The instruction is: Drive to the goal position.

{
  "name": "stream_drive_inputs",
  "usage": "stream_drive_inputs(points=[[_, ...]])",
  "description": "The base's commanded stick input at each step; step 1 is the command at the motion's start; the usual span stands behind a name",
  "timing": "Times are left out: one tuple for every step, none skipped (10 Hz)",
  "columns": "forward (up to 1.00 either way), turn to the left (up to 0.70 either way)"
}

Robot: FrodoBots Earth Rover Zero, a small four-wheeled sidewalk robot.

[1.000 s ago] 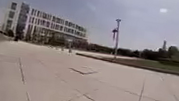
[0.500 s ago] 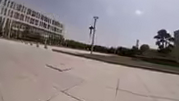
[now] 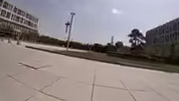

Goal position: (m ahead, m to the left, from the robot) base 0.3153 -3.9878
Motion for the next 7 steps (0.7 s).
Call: stream_drive_inputs(points=[[0.00,-0.70],[0.00,-0.70],[0.00,-0.70],[0.00,-0.70],[0.00,-0.70],[0.00,-0.44],[0.00,0.00]])
